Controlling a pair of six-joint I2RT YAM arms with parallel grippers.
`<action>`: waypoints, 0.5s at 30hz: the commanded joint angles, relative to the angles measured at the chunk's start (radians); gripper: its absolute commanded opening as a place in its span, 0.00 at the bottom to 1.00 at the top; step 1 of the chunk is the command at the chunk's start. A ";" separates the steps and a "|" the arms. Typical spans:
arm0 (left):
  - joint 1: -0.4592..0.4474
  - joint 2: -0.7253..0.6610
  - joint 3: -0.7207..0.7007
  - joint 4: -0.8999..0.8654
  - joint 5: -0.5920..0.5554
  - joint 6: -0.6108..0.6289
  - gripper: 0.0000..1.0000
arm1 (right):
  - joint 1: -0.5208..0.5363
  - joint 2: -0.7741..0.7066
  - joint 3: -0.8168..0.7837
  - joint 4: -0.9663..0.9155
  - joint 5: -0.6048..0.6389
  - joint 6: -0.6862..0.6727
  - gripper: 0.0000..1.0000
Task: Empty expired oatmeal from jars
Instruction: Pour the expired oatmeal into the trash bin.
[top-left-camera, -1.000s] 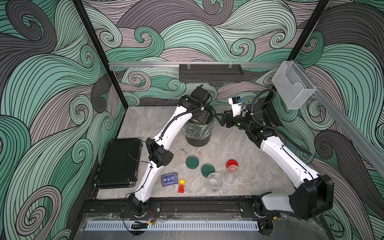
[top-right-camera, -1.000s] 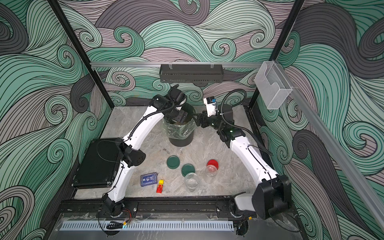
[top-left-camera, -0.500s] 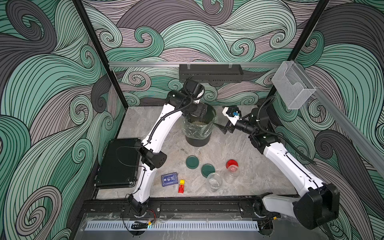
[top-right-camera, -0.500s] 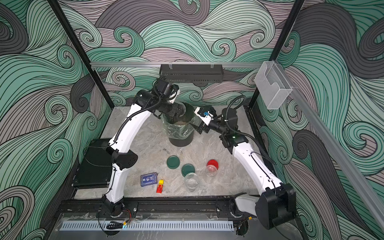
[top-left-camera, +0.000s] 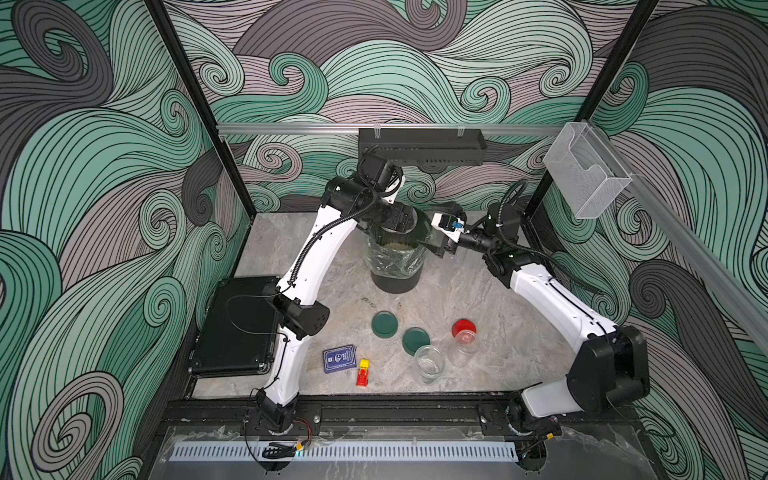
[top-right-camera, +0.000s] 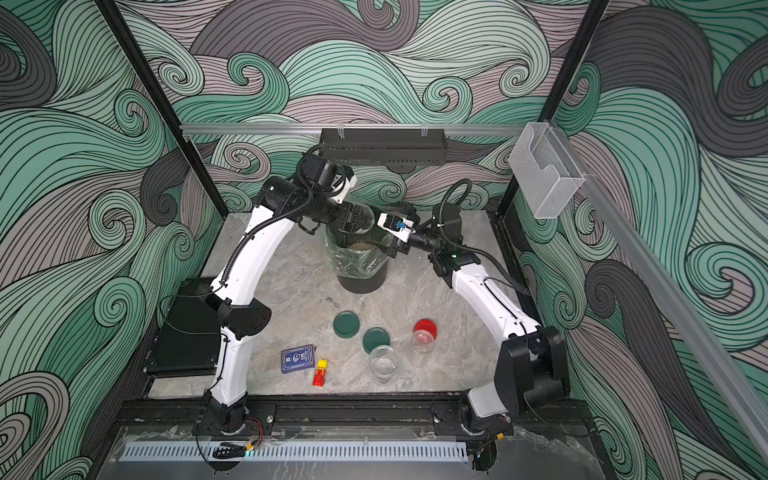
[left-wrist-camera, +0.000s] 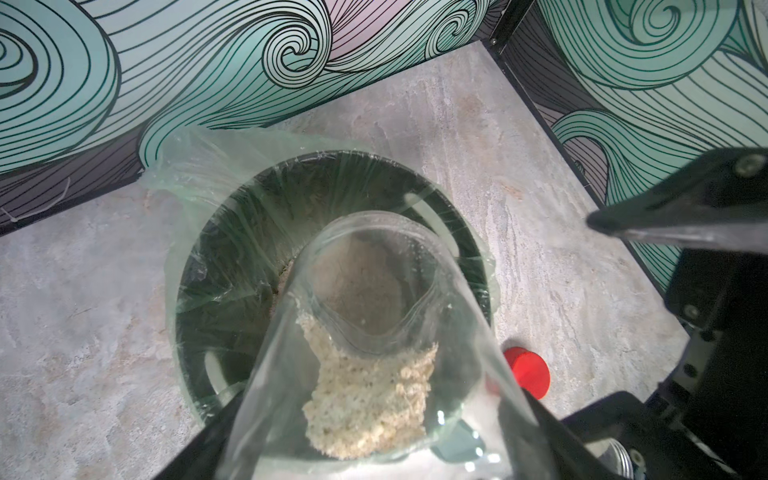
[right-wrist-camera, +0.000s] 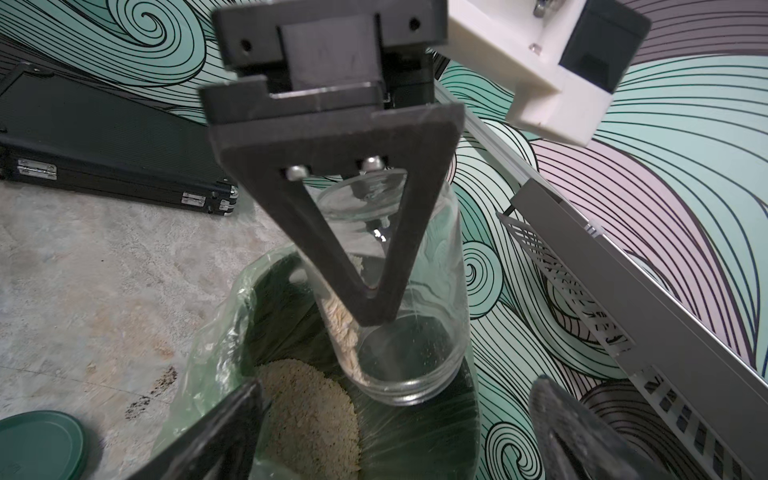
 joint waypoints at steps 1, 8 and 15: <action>0.011 -0.073 0.024 0.055 0.058 -0.024 0.00 | 0.022 0.031 0.040 0.080 -0.007 0.006 0.99; 0.016 -0.088 0.015 0.056 0.090 -0.034 0.00 | 0.057 0.108 0.068 0.156 0.045 -0.032 0.99; 0.018 -0.097 -0.006 0.068 0.115 -0.043 0.00 | 0.079 0.151 0.057 0.281 0.084 -0.027 0.99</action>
